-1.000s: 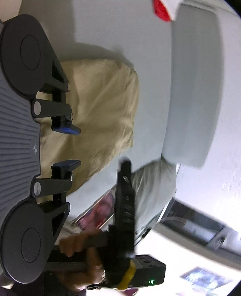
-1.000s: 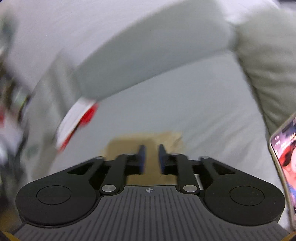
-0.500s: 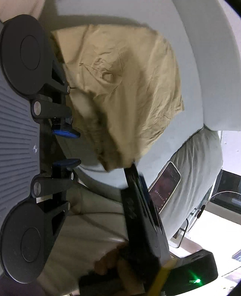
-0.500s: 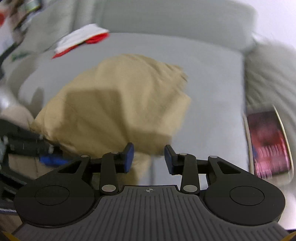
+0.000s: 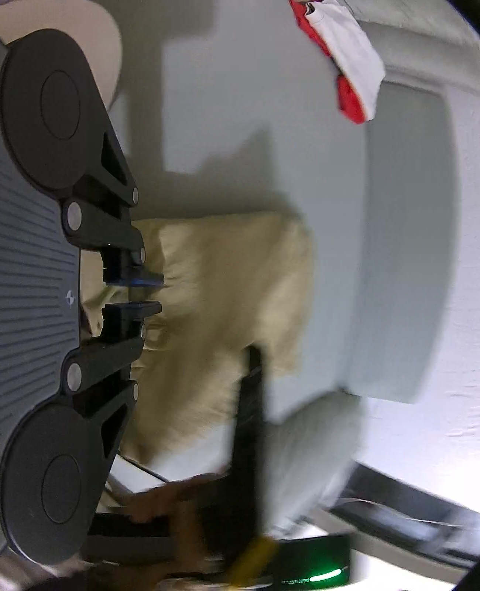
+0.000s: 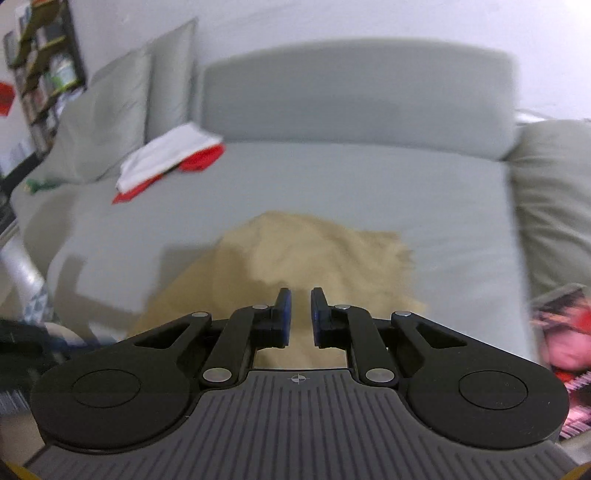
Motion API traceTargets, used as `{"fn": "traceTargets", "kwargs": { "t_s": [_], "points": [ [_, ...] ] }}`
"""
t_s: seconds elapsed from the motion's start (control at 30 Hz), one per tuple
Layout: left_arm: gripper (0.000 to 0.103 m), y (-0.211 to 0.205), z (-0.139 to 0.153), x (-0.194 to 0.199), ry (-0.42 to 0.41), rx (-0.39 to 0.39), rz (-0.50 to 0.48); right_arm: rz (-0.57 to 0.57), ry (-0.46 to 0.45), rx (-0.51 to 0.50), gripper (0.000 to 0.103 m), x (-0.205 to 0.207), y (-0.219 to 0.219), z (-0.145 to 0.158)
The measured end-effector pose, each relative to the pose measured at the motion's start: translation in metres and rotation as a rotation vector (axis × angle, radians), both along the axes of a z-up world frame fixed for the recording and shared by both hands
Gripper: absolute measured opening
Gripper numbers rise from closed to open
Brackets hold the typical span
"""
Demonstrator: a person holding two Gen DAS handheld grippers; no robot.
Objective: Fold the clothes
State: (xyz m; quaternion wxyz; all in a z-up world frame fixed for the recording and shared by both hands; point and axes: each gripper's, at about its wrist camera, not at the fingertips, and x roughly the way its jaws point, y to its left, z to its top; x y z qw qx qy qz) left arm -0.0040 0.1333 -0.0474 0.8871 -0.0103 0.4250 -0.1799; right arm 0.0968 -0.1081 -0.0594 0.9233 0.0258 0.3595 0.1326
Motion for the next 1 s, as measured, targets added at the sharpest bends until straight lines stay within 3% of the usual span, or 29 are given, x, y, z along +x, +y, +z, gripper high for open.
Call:
{"fn": "traceTargets", "kwargs": {
  "t_s": [0.13, 0.2, 0.27, 0.33, 0.4, 0.47, 0.5, 0.53, 0.6, 0.7, 0.77, 0.87, 1.0],
  "points": [
    [0.005, 0.007, -0.003, -0.008, 0.027, -0.009, -0.021, -0.029, 0.026, -0.147, 0.014, 0.017, 0.012, -0.029],
    [0.005, 0.018, -0.001, -0.010, 0.043, -0.030, -0.016, -0.151, 0.035, -0.188, 0.013, 0.013, -0.015, -0.037],
    [0.006, 0.023, 0.004, -0.010, 0.044, -0.055, -0.011, -0.287, 0.091, -0.165, 0.016, 0.011, -0.049, -0.042],
    [0.015, 0.031, 0.014, -0.012, 0.027, -0.099, -0.003, -0.379, 0.146, -0.073, 0.016, 0.002, -0.084, -0.036],
    [0.041, 0.043, 0.023, -0.010, -0.004, -0.161, 0.021, -0.387, 0.165, 0.025, 0.022, -0.012, -0.102, -0.023],
    [0.044, 0.059, 0.033, -0.011, -0.035, -0.223, 0.068, -0.354, 0.165, 0.125, 0.064, -0.032, -0.110, -0.012],
    [0.047, 0.068, 0.037, -0.010, -0.045, -0.253, 0.100, -0.342, 0.162, 0.172, 0.068, -0.042, -0.112, -0.008],
    [0.050, 0.075, 0.038, -0.006, -0.049, -0.279, 0.135, -0.334, 0.161, 0.217, 0.069, -0.052, -0.115, -0.006],
    [0.066, 0.086, 0.036, 0.001, -0.043, -0.317, 0.209, -0.330, 0.182, 0.317, 0.073, -0.068, -0.121, -0.009],
    [0.065, 0.089, 0.026, 0.017, 0.008, -0.289, 0.271, -0.342, 0.223, 0.470, 0.074, -0.091, -0.126, -0.026],
    [0.065, 0.087, 0.021, 0.032, 0.035, -0.294, 0.287, -0.329, 0.235, 0.514, 0.073, -0.092, -0.127, -0.037],
    [0.065, 0.088, 0.010, 0.056, 0.088, -0.339, 0.308, -0.291, 0.247, 0.551, 0.069, -0.080, -0.127, -0.045],
    [0.065, 0.092, -0.011, 0.081, 0.191, -0.428, 0.328, -0.272, 0.292, 0.670, 0.071, -0.051, -0.133, -0.054]
  ]
}}
